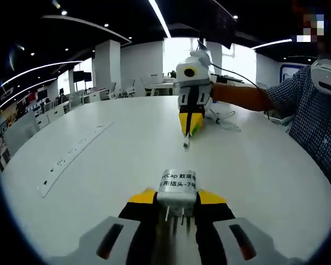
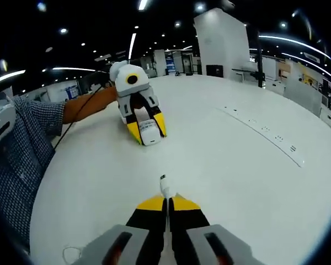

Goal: Plug the desk Type‑C cable into the charger adapter.

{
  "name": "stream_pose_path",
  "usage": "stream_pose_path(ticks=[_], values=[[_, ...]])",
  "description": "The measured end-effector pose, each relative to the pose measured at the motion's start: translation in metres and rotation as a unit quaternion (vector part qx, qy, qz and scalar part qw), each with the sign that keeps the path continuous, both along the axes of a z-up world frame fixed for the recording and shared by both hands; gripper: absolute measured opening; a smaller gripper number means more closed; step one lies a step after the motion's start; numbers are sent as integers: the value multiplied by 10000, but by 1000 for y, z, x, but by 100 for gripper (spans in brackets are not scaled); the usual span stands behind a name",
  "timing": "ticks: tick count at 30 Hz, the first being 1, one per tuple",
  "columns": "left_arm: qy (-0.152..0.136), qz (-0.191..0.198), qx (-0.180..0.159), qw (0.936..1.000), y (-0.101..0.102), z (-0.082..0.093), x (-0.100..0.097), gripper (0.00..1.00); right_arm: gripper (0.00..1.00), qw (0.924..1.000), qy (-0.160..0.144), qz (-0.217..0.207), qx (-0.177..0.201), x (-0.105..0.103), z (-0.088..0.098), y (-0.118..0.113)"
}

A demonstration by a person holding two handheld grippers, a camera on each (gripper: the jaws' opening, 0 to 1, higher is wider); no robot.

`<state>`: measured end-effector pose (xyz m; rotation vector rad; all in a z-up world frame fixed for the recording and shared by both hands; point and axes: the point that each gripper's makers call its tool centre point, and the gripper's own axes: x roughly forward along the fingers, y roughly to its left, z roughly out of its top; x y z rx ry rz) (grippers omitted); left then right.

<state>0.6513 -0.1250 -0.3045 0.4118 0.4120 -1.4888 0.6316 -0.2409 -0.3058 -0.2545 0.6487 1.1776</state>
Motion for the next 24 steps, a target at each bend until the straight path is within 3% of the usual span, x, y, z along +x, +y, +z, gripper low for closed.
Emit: stream_pose_path(ticks=[6,16,24], values=[[-33,-63,213,9997,-3,-1,-5,26,5,9999,99,30,65,-3,2,9],[-18,-52,207,9998,-3,-1,-10,26,5,9996,96,185,167,-2,5,32],[-46,-62,381,9992,-4,-2,-12,26,5,9992,359,131,133,6,0,41]])
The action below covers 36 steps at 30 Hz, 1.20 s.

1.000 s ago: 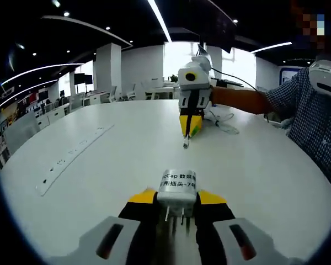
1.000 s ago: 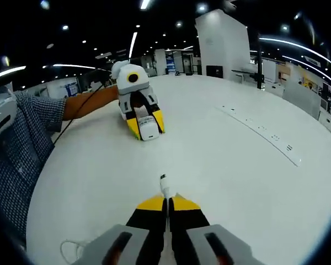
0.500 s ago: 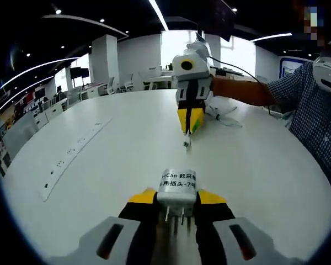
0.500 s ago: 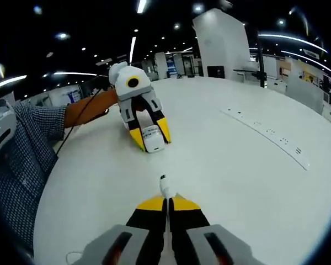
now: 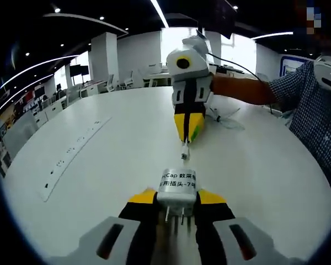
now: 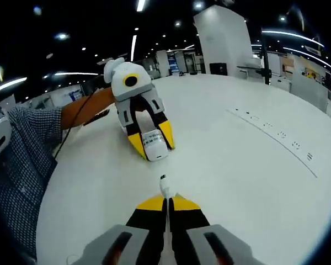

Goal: Plug the desk Type‑C cable into the charger adapter.

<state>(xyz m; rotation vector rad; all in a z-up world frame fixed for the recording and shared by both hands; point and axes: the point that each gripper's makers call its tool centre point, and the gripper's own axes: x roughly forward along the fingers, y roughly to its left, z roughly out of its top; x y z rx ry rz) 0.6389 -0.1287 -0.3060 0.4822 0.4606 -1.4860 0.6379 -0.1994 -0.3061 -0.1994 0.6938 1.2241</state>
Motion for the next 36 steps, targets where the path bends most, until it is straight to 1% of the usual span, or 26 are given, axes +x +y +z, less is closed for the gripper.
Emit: stream_pose_path(ticks=[8,13,16,21,23,25,27,31,36], values=[[-16,18,-110,9999,-1,0,-4,26,5,9997,124,-52,218,5,2,15],[-23,2,-121,9999,-3,0,-2,26,5,9995,162,-27,263,9,2,23],[-18,6,-168,9999,-2,0,-3,26,5,9994,210,-22,268,14,-1,26],[-9,24,-265,9996,-2,1,-4,26,5,9992,269,6,288,9,-3,33],[4,28,-280,9996,-2,2,-5,26,5,9992,274,5,293,9,-3,35],[6,31,-291,9996,-1,2,1,26,5,9991,300,16,296,8,-4,36],[-17,37,-288,9996,0,2,2,26,5,9991,303,11,311,8,-3,36],[-49,39,-309,9995,1,2,3,26,5,9984,365,-32,432,9,-1,36],[-24,49,-344,9994,2,2,6,26,5,9971,467,-69,595,7,2,36]])
